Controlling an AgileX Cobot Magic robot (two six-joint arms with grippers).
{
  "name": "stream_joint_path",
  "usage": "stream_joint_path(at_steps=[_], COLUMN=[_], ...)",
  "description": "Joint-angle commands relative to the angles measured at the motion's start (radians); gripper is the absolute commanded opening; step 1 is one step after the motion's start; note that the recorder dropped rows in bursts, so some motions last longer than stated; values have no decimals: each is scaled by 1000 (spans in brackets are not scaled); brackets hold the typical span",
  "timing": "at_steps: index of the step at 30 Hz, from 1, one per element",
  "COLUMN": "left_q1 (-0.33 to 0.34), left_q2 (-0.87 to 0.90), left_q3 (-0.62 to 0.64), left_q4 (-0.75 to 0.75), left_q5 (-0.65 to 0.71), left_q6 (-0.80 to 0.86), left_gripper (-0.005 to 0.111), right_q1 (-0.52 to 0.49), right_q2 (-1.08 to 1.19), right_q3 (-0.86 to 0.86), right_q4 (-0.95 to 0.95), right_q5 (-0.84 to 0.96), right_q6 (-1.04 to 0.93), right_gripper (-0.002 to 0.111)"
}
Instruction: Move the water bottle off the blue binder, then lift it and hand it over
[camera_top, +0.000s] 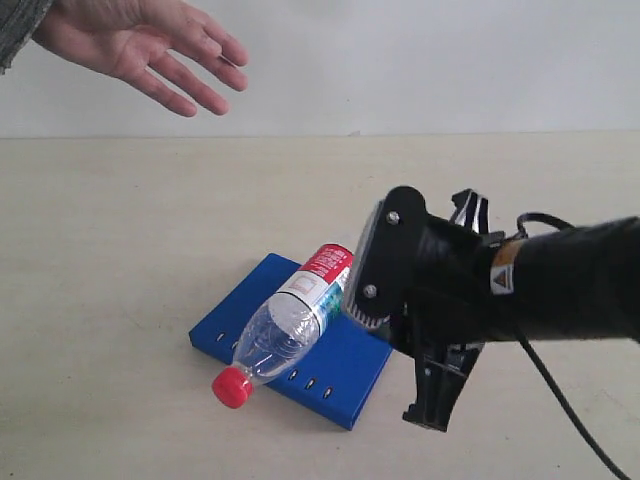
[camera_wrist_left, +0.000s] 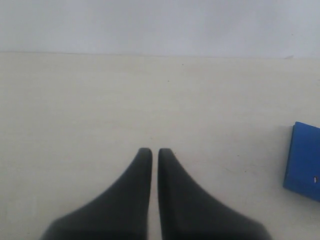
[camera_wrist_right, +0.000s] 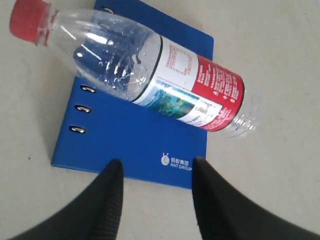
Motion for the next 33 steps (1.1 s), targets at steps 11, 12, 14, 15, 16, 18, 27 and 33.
stream_joint_path(at_steps=[11,12,14,15,16,18,27,33], left_q1=[0,0,0,0,0,0,0,0], left_q2=[7,7,7,7,7,7,7,7], left_q3=[3,3,3,3,3,3,3,3], left_q4=[1,1,1,1,1,1,1,1], left_q5=[-9,-9,-9,-9,-9,-9,-9,-11], left_q6=[5,5,5,5,5,5,5,5], left_gripper=[4,4,4,4,4,4,4,4], right_q1=[-3,-3,-3,-3,-3,-3,-3,-3], right_q2=[77,83,113,126,141,176,208,165], right_q3=[195,214,261,273,280,279,185,108], right_q4=[109,93,25,-10,-49,-213,-916,-1125], right_q5=[-792,-838,-948,-960,-957,-854,-575,-367], right_q6=[208,310,580,661,723,832,1415,1475], right_gripper=[25,18,4,0,0,0,0,18])
